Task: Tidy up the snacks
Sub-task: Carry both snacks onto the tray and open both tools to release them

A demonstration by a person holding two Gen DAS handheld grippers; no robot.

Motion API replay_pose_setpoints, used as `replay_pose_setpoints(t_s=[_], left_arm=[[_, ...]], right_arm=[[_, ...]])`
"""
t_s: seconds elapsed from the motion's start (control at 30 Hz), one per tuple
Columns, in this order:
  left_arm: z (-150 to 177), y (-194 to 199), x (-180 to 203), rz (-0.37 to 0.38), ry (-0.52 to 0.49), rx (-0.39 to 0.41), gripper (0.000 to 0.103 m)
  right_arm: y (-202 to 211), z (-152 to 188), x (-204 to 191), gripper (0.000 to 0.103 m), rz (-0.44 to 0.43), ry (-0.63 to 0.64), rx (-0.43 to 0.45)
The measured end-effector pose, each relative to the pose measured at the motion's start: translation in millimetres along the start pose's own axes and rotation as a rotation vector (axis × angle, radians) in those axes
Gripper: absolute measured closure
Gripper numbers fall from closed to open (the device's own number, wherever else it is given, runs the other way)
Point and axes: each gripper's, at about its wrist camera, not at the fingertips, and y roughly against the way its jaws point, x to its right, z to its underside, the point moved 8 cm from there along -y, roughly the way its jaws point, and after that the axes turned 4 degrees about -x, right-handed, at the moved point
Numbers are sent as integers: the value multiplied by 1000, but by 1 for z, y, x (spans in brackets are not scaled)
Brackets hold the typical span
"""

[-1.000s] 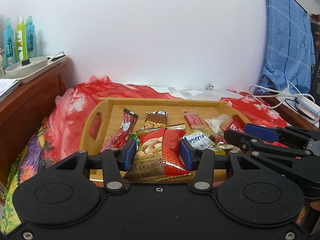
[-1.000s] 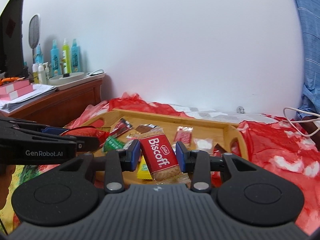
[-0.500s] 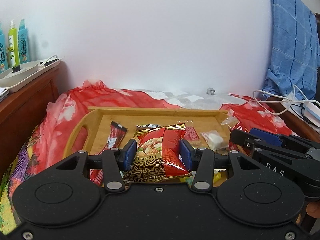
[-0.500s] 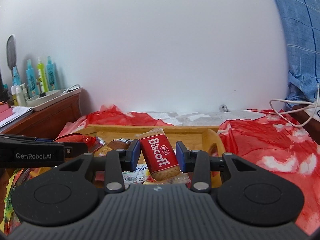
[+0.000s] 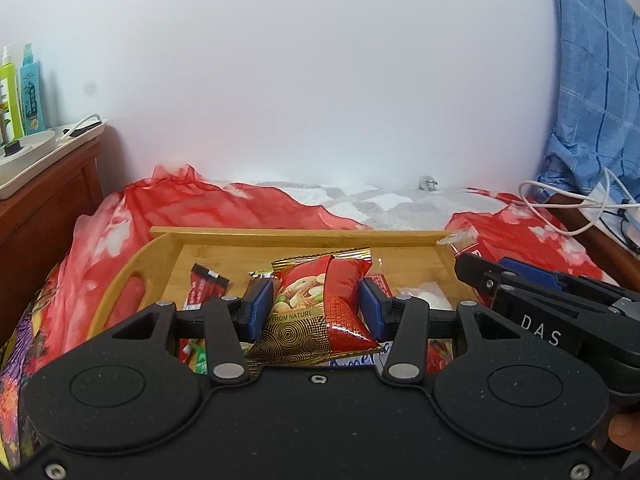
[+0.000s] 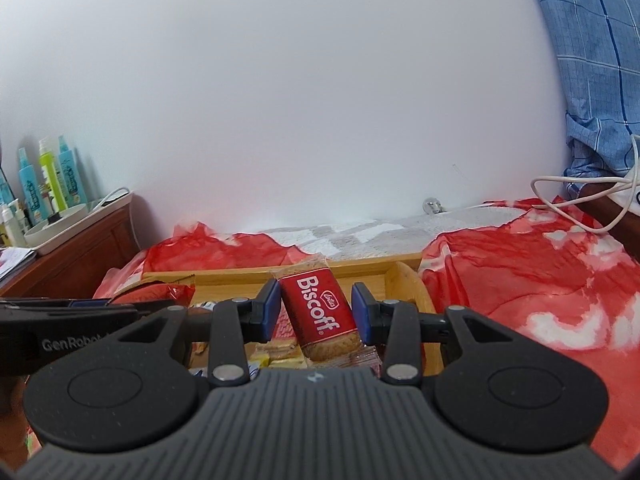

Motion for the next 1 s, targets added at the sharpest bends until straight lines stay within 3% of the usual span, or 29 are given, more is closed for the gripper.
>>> replay_pose_setpoints(t_s=[0.9,1.0], left_arm=[[-15,-90,12,-6,86,-103,58],[-14,-95,14,-13,81,-108,58]], right_arm=[[-68,-13,51,59,35,-148,-76],[-74,-12,53,66,41,-153,-89]])
